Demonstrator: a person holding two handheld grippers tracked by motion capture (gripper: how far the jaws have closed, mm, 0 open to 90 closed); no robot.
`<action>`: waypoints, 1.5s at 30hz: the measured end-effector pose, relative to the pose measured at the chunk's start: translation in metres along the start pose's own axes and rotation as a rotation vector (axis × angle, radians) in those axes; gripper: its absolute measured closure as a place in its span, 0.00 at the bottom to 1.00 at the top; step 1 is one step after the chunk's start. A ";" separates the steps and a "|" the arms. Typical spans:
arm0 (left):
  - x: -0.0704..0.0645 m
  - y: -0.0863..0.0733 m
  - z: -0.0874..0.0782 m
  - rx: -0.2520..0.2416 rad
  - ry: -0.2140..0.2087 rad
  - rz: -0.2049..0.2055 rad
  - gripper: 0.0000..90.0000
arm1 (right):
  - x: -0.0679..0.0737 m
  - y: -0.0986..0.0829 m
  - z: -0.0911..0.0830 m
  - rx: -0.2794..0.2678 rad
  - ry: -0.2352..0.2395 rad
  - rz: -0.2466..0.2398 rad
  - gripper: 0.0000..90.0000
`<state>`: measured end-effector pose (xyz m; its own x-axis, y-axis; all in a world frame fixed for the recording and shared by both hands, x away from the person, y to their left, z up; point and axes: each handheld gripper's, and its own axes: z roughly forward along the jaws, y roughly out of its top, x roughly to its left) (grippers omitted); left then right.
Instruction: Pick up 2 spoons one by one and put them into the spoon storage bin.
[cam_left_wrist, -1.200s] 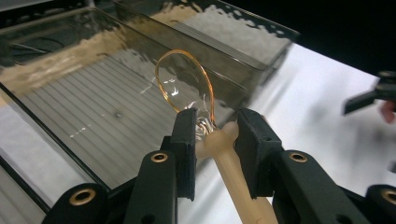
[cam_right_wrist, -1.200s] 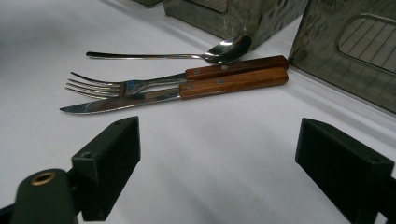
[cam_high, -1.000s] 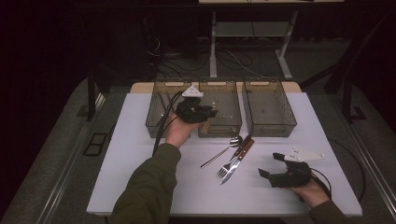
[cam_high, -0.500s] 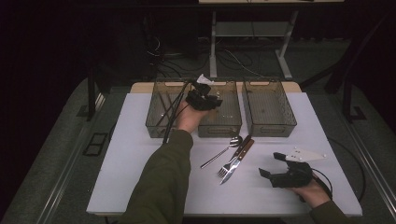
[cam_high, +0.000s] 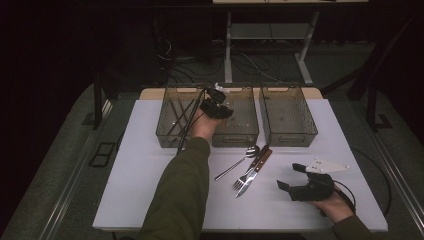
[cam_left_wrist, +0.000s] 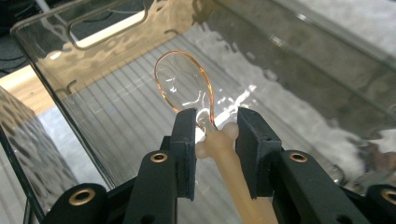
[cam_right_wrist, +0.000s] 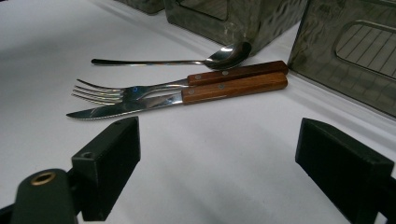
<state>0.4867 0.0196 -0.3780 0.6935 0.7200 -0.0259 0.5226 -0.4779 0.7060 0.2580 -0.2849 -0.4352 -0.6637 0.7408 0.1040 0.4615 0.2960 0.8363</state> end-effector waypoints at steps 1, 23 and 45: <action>0.000 0.000 0.001 0.006 0.001 -0.002 0.76 | 0.000 0.000 0.000 -0.001 0.000 0.001 0.15; -0.012 -0.002 0.010 0.039 0.026 0.045 0.59 | 0.000 0.000 0.001 0.002 0.004 -0.004 0.15; -0.045 -0.026 -0.055 -0.069 -0.118 0.110 0.34 | -0.001 -0.001 0.003 0.019 -0.006 -0.004 0.15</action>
<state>0.4146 0.0267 -0.3561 0.8004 0.5989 -0.0259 0.4078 -0.5122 0.7559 0.2601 -0.2834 -0.4375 -0.6619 0.7433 0.0972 0.4699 0.3104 0.8263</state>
